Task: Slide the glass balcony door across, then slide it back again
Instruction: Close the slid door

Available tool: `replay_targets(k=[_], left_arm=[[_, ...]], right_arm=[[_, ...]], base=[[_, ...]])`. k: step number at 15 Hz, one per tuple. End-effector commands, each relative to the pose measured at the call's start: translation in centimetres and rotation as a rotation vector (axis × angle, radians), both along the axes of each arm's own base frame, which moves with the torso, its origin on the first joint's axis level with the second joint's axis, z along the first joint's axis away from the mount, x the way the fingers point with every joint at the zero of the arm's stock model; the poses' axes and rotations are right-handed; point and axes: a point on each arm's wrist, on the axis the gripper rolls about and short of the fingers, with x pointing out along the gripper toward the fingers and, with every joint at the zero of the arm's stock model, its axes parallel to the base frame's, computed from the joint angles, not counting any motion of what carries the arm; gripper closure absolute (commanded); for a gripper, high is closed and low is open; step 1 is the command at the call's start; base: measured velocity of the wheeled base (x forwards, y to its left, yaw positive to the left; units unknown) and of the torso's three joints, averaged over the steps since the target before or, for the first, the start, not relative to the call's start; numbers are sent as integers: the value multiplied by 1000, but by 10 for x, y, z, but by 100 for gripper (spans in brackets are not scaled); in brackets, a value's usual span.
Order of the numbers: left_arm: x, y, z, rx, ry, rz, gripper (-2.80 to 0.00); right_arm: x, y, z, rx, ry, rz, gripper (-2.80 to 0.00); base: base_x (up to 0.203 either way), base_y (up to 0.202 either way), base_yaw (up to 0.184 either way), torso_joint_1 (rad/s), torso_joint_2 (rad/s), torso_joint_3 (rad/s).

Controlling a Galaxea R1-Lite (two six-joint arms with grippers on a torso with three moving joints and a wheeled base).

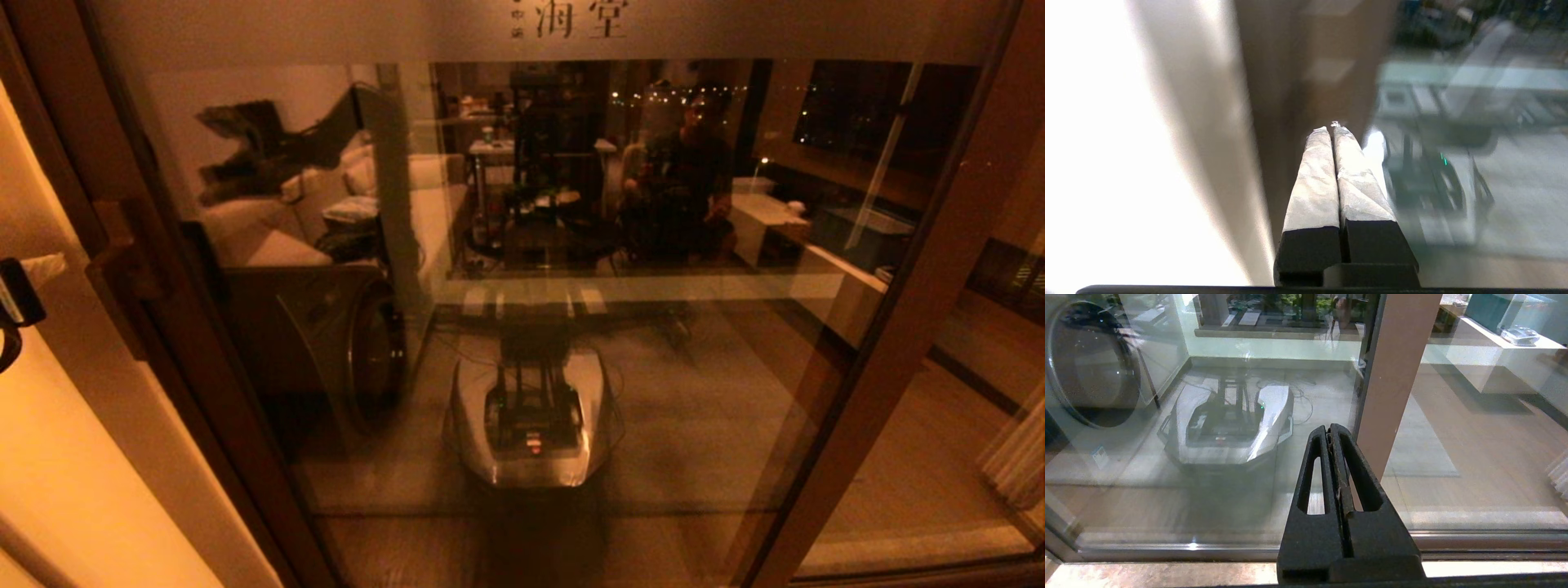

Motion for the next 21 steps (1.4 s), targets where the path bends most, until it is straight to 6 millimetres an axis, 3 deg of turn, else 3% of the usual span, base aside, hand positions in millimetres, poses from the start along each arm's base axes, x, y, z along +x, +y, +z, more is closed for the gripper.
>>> replay_targets(k=[1, 6, 11, 18, 21], left_arm=[[-13, 20, -18, -56, 57, -8, 0], [-9, 31, -52, -87, 145, -30, 0], [3, 25, -57, -76, 155, -87, 0], [25, 36, -80, 14, 158, -63, 0], [32, 31, -83, 16, 159, -86, 0]], right_arm=[[0, 0, 0, 0, 2, 1, 0], [0, 0, 0, 0, 2, 1, 0], [0, 0, 0, 0, 2, 2, 0], [0, 0, 0, 0, 2, 1, 0], [0, 0, 0, 0, 2, 2, 0]], base=[[0, 0, 0, 0, 0, 0], [0, 0, 0, 0, 0, 0], [0, 0, 0, 0, 0, 0], [0, 0, 0, 0, 0, 0], [0, 0, 0, 0, 0, 0]])
